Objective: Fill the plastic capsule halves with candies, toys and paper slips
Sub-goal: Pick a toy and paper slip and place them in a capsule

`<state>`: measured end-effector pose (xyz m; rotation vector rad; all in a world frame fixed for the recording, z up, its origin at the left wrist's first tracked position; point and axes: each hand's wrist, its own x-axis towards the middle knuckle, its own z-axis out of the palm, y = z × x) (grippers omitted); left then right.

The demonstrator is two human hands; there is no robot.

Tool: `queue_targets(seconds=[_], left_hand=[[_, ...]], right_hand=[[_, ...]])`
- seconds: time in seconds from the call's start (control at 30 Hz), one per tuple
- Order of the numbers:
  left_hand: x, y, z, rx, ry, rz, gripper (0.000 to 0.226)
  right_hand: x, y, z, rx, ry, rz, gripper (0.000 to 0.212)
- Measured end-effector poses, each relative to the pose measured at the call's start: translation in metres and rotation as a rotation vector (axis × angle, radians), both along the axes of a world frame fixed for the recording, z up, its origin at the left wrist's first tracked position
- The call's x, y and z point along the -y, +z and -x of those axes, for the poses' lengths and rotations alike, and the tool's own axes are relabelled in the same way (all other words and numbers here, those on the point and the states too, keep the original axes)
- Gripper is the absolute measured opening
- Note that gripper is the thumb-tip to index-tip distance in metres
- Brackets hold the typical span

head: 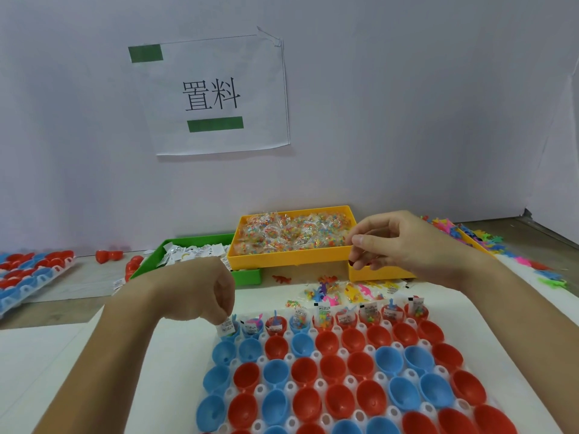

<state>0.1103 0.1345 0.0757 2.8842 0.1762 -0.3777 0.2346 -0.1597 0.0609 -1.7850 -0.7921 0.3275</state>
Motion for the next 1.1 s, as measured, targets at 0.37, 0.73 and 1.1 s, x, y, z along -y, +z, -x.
queue_targets(seconds=[0.37, 0.73, 1.1], left_hand=[[0.0075, 0.0019, -0.0002, -0.014, -0.003, -0.047, 0.022], [0.0058, -0.0023, -0.0013, 0.015, 0.018, -0.081, 0.02], [0.0079, -0.0009, -0.0017, -0.076, -0.001, -0.123, 0.022]], right_hand=[[0.0018, 0.0005, -0.0018, 0.008, 0.0, 0.02, 0.015], [0.0027, 0.0007, -0.0012, 0.028, -0.012, 0.039, 0.015], [0.0036, 0.0008, -0.0014, 0.038, -0.02, 0.052, 0.015]])
